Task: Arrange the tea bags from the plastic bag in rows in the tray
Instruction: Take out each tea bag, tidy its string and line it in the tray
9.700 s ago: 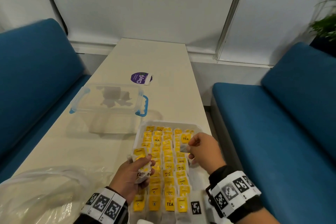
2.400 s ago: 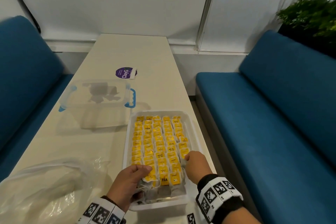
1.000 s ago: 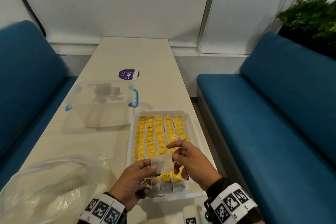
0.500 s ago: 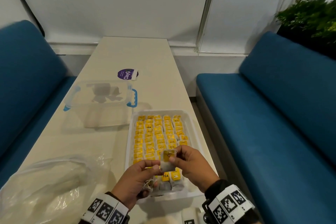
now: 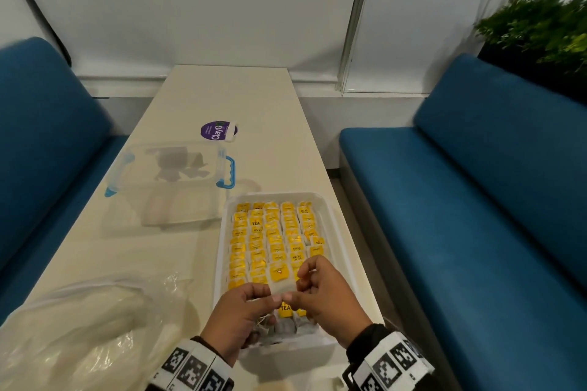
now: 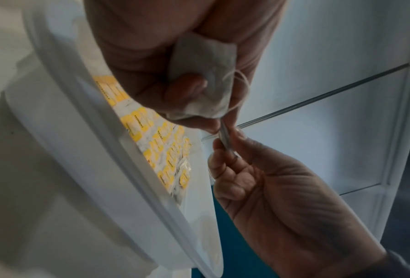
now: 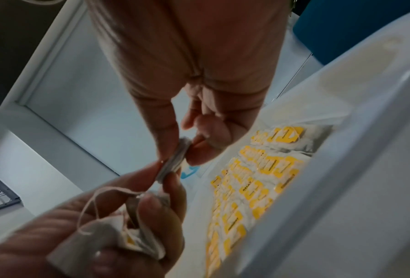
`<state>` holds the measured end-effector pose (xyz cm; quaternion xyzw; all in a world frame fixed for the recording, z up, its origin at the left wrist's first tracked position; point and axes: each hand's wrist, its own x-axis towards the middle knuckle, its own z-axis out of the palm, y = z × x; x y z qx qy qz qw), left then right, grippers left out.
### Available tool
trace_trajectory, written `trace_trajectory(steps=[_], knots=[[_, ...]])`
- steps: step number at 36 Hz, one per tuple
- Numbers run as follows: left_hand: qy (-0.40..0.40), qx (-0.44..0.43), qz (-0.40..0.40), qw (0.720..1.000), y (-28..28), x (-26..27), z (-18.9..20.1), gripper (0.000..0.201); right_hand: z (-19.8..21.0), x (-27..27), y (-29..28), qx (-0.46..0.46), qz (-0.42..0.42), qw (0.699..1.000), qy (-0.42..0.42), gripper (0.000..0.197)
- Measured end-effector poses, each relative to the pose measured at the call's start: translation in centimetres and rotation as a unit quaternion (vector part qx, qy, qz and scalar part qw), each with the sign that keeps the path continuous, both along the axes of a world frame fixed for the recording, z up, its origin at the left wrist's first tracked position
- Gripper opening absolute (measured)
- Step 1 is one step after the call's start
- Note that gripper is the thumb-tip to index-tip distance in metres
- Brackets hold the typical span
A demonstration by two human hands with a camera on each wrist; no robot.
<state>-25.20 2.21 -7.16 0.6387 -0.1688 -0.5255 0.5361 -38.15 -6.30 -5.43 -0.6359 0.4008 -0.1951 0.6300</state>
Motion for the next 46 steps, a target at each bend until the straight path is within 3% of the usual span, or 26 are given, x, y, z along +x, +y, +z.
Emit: trace_trajectory(steps=[5, 10, 13, 21, 32, 36, 38, 41, 46], knots=[[0.012, 0.013, 0.004, 1.000, 0.0, 0.2, -0.7, 0.027, -0.6, -0.1, 0.2, -0.035, -0.042, 0.999, 0.003, 0.025], [0.013, 0.013, 0.020, 1.000, 0.3, 0.8, -1.2, 0.013, -1.5, -1.4, -1.7, -0.117, -0.149, 0.974, 0.127, 0.024], [0.016, 0.012, 0.022, 1.000, 0.3, 0.9, -1.3, 0.012, -1.5, -2.1, -3.0, -0.149, -0.162, 0.954, 0.202, 0.024], [0.016, 0.009, 0.025, 1.000, 0.1, 0.8, -1.4, 0.009, -1.9, -1.2, -3.6, -0.180, -0.110, 0.929, 0.305, 0.026], [0.044, 0.009, 0.035, 0.998, 0.3, 1.1, -1.3, 0.026, -2.6, -0.1, -3.3, -0.194, 0.031, 0.878, 0.436, 0.021], [0.087, 0.012, 0.040, 0.995, 0.2, 1.3, -1.1, 0.032, -2.2, -0.2, -3.0, -0.227, 0.031, 0.874, 0.428, 0.015], [0.114, 0.014, 0.042, 0.993, 0.1, 1.4, -1.0, 0.035, -1.4, -0.2, -2.8, -0.245, 0.017, 0.878, 0.410, 0.027], [0.160, 0.006, 0.044, 0.986, -0.1, 1.4, -0.9, 0.037, 0.0, 0.1, -2.6, -0.247, 0.000, 0.908, 0.339, 0.033], [0.162, 0.005, 0.025, 0.986, -0.6, 1.5, -0.5, 0.045, 2.4, 1.5, -1.6, -0.158, 0.086, 0.967, 0.183, 0.011]])
